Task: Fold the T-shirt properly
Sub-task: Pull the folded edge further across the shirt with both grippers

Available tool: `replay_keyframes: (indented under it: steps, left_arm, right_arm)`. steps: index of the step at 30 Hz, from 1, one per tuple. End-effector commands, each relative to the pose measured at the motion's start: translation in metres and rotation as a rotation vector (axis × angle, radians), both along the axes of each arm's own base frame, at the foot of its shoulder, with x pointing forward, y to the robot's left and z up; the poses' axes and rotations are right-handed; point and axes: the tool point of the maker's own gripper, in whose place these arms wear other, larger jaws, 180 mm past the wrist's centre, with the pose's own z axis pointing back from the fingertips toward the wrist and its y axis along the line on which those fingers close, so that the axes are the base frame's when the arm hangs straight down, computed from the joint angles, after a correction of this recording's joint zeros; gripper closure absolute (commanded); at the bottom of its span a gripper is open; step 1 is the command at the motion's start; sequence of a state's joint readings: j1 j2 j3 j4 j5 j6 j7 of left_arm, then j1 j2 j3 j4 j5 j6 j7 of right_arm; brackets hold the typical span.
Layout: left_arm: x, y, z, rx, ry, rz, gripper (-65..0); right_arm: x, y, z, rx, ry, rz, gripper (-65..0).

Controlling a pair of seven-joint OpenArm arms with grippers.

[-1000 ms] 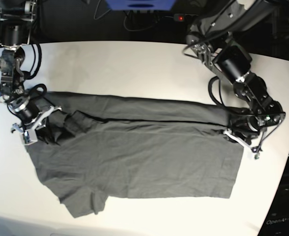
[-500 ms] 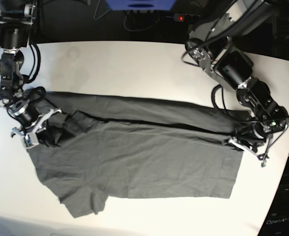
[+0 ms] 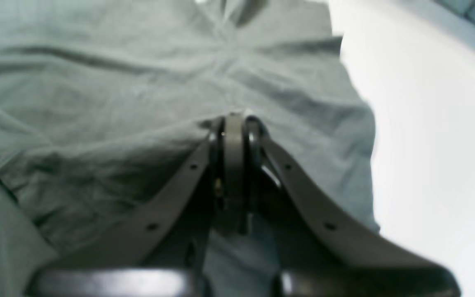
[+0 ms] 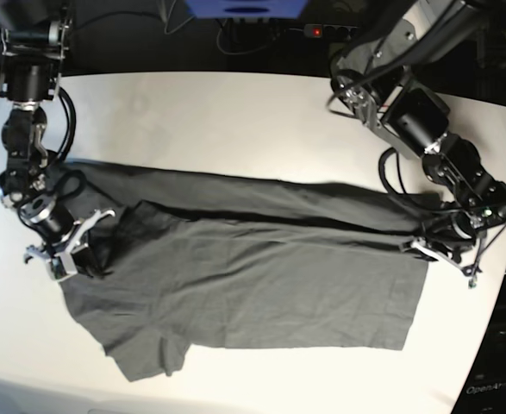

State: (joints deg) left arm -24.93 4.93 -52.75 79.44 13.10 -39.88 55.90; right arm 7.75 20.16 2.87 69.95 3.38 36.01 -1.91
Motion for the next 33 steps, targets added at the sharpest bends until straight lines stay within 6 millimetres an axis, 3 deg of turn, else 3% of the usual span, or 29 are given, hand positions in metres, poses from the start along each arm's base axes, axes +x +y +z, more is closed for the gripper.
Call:
replay_keyframes:
  steps: [1, 12, 26, 33]
  left_arm:
    - [0.015, 0.004, 0.021, 0.01, -0.073, 0.005, -3.2]
    - [0.027, 0.004, 0.034, 0.011, -0.109, 0.003, -3.2]
    - [0.04, 0.006, 0.051, 0.022, -0.22, 0.017, -3.2]
    - [0.049, -0.015, 0.023, -0.06, -0.218, -0.015, -3.2]
  right_arm:
    - [0.009, -0.006, 0.02, 0.0, -0.06, -0.002, -0.3]
    - [0.015, -0.018, 0.031, -0.025, -0.08, -0.009, -0.3]
    - [0.012, -0.021, 0.029, -0.032, -0.072, -0.012, -0.3]
    - [0.012, -0.019, 0.028, -0.029, -0.074, -0.006, -0.3]
